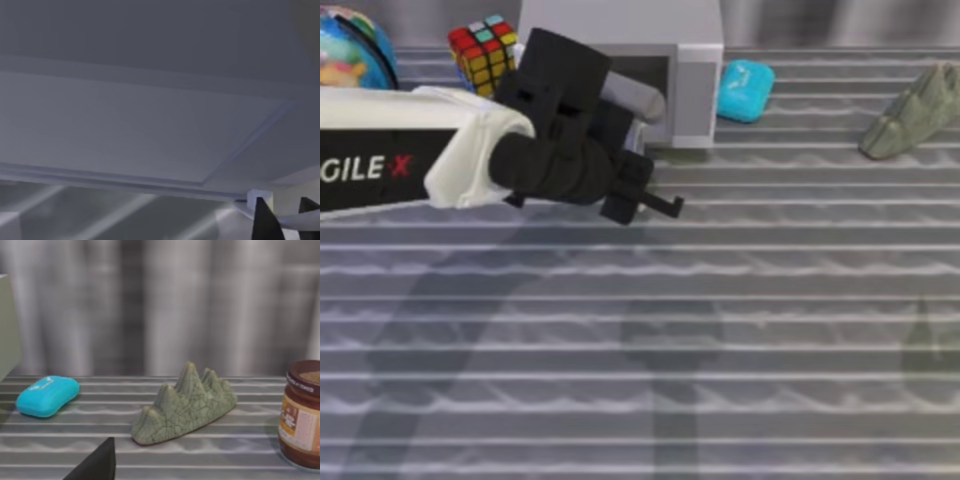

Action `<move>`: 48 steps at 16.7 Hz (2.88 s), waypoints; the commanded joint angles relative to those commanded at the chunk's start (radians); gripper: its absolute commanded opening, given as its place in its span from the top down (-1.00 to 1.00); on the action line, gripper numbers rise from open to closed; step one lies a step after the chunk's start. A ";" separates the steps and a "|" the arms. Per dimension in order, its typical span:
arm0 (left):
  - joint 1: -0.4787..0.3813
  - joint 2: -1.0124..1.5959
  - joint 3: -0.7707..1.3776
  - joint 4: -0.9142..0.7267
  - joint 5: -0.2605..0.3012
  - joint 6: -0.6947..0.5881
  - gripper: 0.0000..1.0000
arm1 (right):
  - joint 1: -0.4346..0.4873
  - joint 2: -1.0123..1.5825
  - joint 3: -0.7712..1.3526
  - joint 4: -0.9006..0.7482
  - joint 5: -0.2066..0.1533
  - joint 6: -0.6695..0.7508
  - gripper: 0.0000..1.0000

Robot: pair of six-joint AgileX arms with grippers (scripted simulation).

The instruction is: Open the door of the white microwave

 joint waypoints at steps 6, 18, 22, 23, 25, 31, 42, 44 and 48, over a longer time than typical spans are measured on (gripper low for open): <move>0.000 0.000 0.000 0.000 0.000 0.000 1.00 | 0.000 0.000 0.000 0.000 0.000 0.000 -1.00; 0.000 0.000 0.000 0.000 0.000 0.000 1.00 | 0.000 0.000 0.000 0.000 0.000 0.000 -1.00; -0.007 0.000 0.000 -0.001 0.010 -0.003 1.00 | 0.000 0.000 0.000 0.000 0.000 0.000 -1.00; -0.003 -0.002 -0.004 -0.001 0.015 0.005 1.00 | 0.000 0.000 0.000 0.000 0.000 0.000 -1.00; 0.006 -0.010 -0.013 0.000 0.027 0.024 1.00 | 0.000 0.000 0.000 0.000 0.000 0.000 -1.00; 0.026 -0.026 -0.033 0.002 0.056 0.065 1.00 | 0.000 0.000 0.000 0.000 0.000 0.000 -1.00; 0.026 -0.026 -0.033 0.002 0.056 0.065 1.00 | 0.000 0.000 0.000 0.000 0.000 0.000 -1.00; 0.026 -0.026 -0.033 0.002 0.056 0.065 1.00 | 0.000 0.000 0.000 0.000 0.000 0.000 -1.00; 0.026 -0.026 -0.033 0.002 0.056 0.065 1.00 | 0.000 0.000 0.000 0.000 0.000 0.000 -1.00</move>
